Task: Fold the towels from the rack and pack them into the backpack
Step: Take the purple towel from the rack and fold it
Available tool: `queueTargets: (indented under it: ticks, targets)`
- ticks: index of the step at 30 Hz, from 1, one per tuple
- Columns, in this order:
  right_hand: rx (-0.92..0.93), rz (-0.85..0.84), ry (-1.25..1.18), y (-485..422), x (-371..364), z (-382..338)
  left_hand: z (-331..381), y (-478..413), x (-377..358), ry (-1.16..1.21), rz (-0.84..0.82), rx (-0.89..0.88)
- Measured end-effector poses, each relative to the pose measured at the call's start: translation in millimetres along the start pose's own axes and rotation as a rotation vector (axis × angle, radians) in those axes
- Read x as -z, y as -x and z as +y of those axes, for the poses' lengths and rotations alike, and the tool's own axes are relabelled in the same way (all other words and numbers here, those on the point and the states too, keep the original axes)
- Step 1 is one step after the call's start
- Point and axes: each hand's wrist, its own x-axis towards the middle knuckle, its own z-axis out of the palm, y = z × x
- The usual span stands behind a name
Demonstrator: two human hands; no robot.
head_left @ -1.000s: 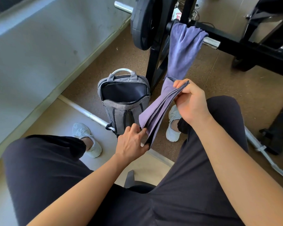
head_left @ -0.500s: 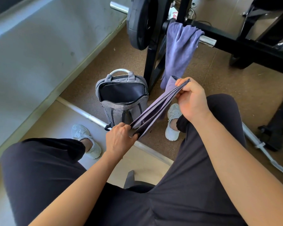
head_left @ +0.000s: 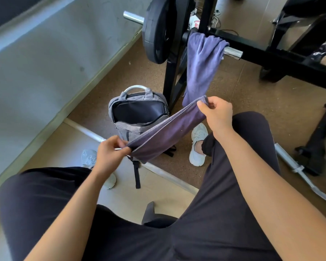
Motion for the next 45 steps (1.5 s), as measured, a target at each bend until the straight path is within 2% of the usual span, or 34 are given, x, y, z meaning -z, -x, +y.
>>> queueTargets:
  ticks: [4,7,10,14,17,19,21,24,28,32,36,43,45]
  targets:
    - [0.077,-0.105,0.107,1,-1,-3,13,-6,24,0.433,-0.030,0.066]
    - [0.106,-0.216,0.081,6,-10,-7,12,-13,33,0.670,-0.023,0.278]
    - [0.107,-0.255,0.089,10,-17,-9,7,-19,39,0.821,-0.119,0.490]
    - [0.030,-0.253,0.060,17,-25,-8,9,-17,41,1.023,-0.140,0.543]
    - [-0.047,-0.256,0.048,19,-29,-5,14,-6,33,1.058,-0.336,0.641]
    - [-0.069,-0.259,0.055,16,-30,-4,14,-3,23,0.886,-0.372,0.663]
    - [-0.079,-0.258,0.053,15,-29,-3,13,-6,13,0.703,-0.218,0.617]
    - [-0.080,-0.251,0.069,13,-29,0,4,-9,4,0.469,0.043,0.435]
    - [-0.083,-0.229,0.078,11,-29,4,6,-4,3,0.285,0.155,0.095]
    - [-0.092,-0.221,0.042,14,-32,4,15,3,4,0.140,0.143,-0.156]
    - [-0.147,-0.291,-0.113,34,-46,-5,33,18,-11,0.081,0.130,-0.311]
    - [-0.134,-0.479,-0.341,73,-74,-27,42,32,-46,0.174,-0.022,-0.318]
    - [-0.173,-0.584,-0.412,79,-75,-31,45,35,-51,0.203,-0.072,-0.342]
